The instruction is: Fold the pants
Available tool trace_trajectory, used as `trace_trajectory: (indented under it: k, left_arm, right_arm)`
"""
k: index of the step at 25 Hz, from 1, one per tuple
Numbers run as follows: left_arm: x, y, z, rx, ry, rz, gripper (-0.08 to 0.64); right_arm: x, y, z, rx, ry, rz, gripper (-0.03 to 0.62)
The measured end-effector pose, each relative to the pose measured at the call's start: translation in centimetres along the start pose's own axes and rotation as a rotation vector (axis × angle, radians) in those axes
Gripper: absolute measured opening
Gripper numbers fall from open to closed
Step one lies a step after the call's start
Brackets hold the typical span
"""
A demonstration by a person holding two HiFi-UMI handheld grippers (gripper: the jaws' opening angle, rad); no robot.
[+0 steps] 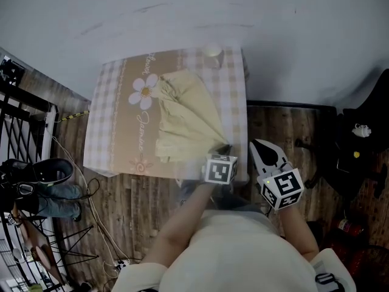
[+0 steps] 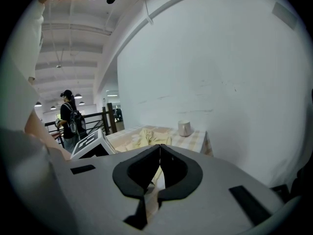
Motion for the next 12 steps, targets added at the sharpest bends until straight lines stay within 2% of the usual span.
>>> trace_trajectory:
  k: [5, 8, 12]
  left_arm:
    - [0.1, -1.1, 0.2, 0.009, 0.003, -0.014, 0.026]
    - [-0.1, -2.7, 0.7, 0.045, 0.005, -0.023, 0.026]
    - [-2.0, -5.6, 1.8, 0.110, -0.006, 0.009, 0.026]
  right_arm:
    - [-0.5, 0.4, 0.4, -0.001, -0.006, 0.023, 0.000]
    - [-1.0, 1.3, 0.7, -0.005, -0.010, 0.038, 0.000]
    - [-2.3, 3.3, 1.3, -0.003, -0.020, 0.064, 0.000]
Point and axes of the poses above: the fingertips, and each gripper's own axes: y forward along the fingers, x to its right, z out of its top, the point moved 3 cm from there along -y, backward along the fingers, and after that the axes turned 8 degrees about -z, right-handed, at the moved point
